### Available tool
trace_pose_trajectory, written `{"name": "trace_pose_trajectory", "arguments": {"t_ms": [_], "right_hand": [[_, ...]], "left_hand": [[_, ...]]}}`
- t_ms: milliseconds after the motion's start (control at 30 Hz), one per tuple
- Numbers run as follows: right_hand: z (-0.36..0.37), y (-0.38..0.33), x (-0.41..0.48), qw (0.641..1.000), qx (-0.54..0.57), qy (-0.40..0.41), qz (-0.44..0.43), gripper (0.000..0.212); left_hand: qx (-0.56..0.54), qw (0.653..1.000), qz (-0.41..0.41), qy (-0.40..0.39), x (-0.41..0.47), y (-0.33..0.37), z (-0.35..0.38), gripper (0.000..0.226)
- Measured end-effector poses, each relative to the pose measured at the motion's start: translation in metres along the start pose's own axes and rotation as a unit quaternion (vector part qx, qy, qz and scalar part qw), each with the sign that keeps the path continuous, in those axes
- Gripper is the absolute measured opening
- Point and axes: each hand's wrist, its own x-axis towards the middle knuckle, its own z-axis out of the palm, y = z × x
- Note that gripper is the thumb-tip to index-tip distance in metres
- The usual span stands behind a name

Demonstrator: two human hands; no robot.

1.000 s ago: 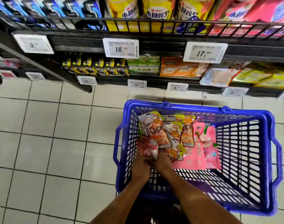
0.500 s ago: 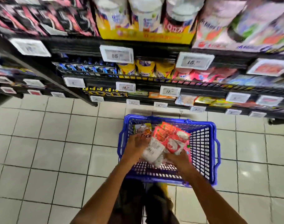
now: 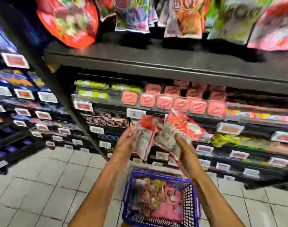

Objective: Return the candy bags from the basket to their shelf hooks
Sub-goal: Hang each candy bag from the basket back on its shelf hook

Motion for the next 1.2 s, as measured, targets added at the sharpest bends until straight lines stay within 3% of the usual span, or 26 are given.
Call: {"name": "trace_pose_trajectory", "arguments": {"t_ms": [100, 200, 267, 367, 433, 500, 533, 633, 700, 767, 833, 900, 1033, 1200], "right_hand": [[0.047, -0.047, -0.015, 0.998, 0.031, -0.058, -0.015, 0.038], [0.098, -0.076, -0.031, 0.993, -0.028, -0.091, -0.066, 0.039], [0.123, -0.090, -0.040, 0.986, 0.029, -0.142, -0.081, 0.039], [0.146, -0.108, -0.050, 0.961, 0.138, -0.234, -0.048, 0.041], [0.157, -0.111, -0.051, 0.978, 0.045, -0.193, -0.070, 0.040], [0.172, -0.110, -0.052, 0.970, -0.149, -0.094, -0.167, 0.017], [0.179, -0.108, -0.051, 0.956, -0.202, -0.067, -0.201, 0.018], [0.197, -0.113, -0.044, 0.930, -0.270, -0.032, -0.248, 0.056], [0.209, -0.117, -0.036, 0.916, -0.324, -0.010, -0.236, 0.084], [0.222, -0.122, -0.029, 0.929, -0.302, -0.016, -0.215, 0.069], [0.235, -0.123, -0.020, 0.938, -0.272, -0.026, -0.213, 0.041], [0.249, -0.121, -0.006, 0.933, -0.278, -0.015, -0.229, 0.040], [0.278, -0.111, 0.026, 0.949, -0.224, -0.019, -0.220, 0.041], [0.311, -0.111, 0.057, 0.951, -0.194, -0.046, -0.235, 0.032]], "left_hand": [[-0.044, 0.999, 0.007, -0.026, -0.009, 0.043, 0.021, 0.016], [-0.024, 0.999, 0.016, 0.015, -0.020, 0.081, 0.048, 0.020], [-0.041, 0.996, 0.073, 0.038, -0.028, 0.103, 0.061, 0.021], [0.003, 0.979, 0.155, 0.135, -0.037, 0.130, 0.059, 0.014], [-0.011, 0.981, 0.143, 0.130, -0.048, 0.146, 0.061, 0.015], [-0.062, 0.989, 0.107, 0.079, -0.055, 0.160, 0.058, 0.054], [-0.076, 0.991, 0.103, 0.045, -0.056, 0.166, 0.053, 0.068], [-0.075, 0.990, 0.115, -0.036, -0.055, 0.177, 0.035, 0.073], [-0.042, 0.990, 0.132, -0.038, -0.052, 0.179, 0.020, 0.050], [-0.021, 0.988, 0.146, -0.032, -0.046, 0.182, 0.004, 0.039], [-0.026, 0.988, 0.149, -0.024, -0.037, 0.193, -0.011, 0.049], [-0.023, 0.987, 0.160, -0.001, -0.022, 0.207, -0.026, 0.051], [0.030, 0.982, 0.181, 0.050, 0.013, 0.237, -0.055, 0.026], [0.061, 0.982, 0.174, 0.029, 0.056, 0.270, -0.087, 0.018]]}}
